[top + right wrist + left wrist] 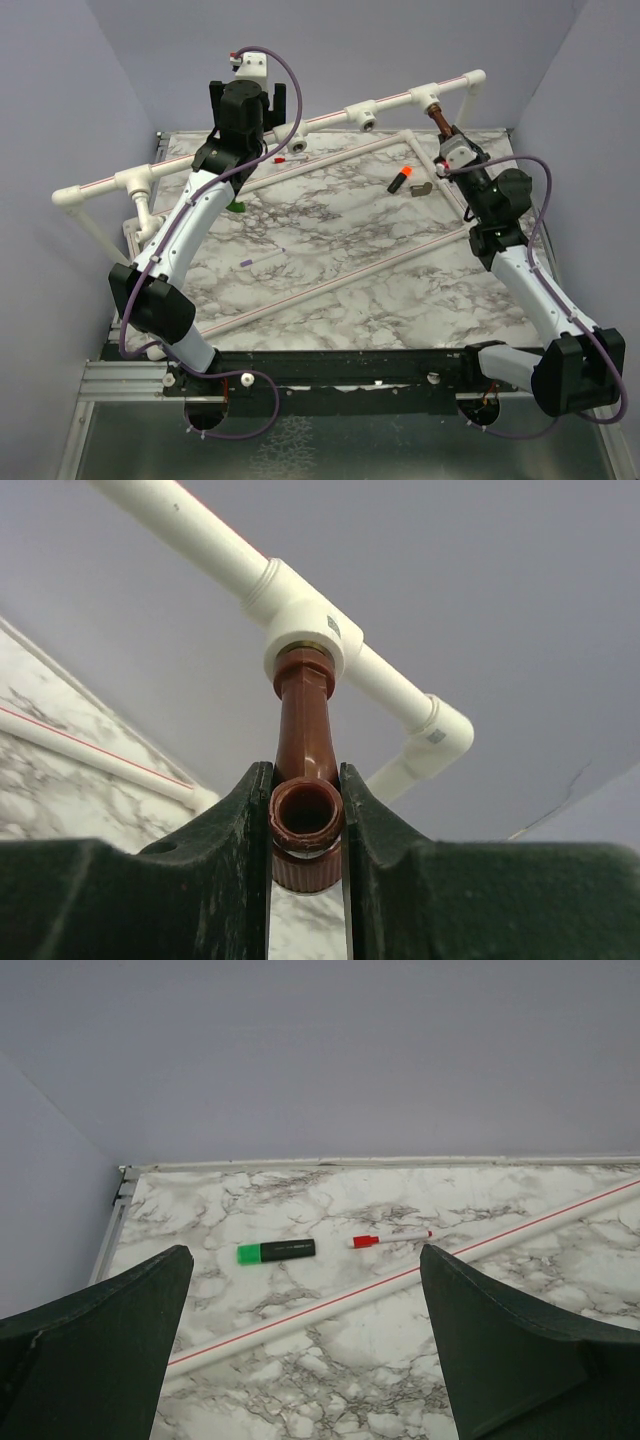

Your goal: Install the water faucets

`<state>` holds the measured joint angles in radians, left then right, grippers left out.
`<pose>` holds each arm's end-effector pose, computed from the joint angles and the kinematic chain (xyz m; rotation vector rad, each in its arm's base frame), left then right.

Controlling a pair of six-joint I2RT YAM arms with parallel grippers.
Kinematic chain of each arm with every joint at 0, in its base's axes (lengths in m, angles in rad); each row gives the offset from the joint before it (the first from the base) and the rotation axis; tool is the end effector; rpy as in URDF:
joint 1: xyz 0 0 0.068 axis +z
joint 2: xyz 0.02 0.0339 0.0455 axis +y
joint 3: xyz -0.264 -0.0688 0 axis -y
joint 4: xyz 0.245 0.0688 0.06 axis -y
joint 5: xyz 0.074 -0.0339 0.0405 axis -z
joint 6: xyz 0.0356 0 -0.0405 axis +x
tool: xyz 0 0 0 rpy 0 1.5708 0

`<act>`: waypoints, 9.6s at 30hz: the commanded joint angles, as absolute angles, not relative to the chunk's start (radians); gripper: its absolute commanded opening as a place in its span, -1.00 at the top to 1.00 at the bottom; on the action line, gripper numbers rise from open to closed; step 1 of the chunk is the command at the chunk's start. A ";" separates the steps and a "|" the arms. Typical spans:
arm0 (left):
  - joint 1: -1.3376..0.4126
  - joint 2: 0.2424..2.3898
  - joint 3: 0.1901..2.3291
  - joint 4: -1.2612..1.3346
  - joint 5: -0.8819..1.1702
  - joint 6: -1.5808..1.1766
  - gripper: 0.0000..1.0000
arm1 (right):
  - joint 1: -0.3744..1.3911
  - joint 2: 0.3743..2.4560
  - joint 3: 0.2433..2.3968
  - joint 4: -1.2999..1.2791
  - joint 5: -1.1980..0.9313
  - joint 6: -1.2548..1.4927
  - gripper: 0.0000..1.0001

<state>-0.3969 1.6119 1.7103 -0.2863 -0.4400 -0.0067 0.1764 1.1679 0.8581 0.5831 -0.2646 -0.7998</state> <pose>0.3500 -0.1302 0.4412 0.0210 1.7414 0.0910 0.2666 0.0570 0.3681 -0.8087 1.0380 -0.3600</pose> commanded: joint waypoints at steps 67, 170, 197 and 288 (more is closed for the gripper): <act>-0.439 1.625 1.686 -0.362 -0.425 -0.005 -0.93 | 0.185 1.151 0.854 0.447 -0.239 1.626 -0.31; -0.442 1.621 1.684 -0.363 -0.423 0.018 -0.94 | 0.264 1.156 0.849 0.627 -0.219 -0.930 0.99; -0.443 1.608 1.674 -0.357 -0.422 0.019 -0.94 | 0.265 1.174 0.865 0.545 0.126 0.937 0.99; -0.456 1.613 1.672 -0.356 -0.439 0.037 -0.94 | 0.102 1.161 0.942 0.338 -0.042 1.145 0.02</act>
<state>-0.4175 1.6047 1.7039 -0.2958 -0.4725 0.0463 0.1146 1.1374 0.9829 0.2569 0.0700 1.0046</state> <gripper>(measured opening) 0.967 0.548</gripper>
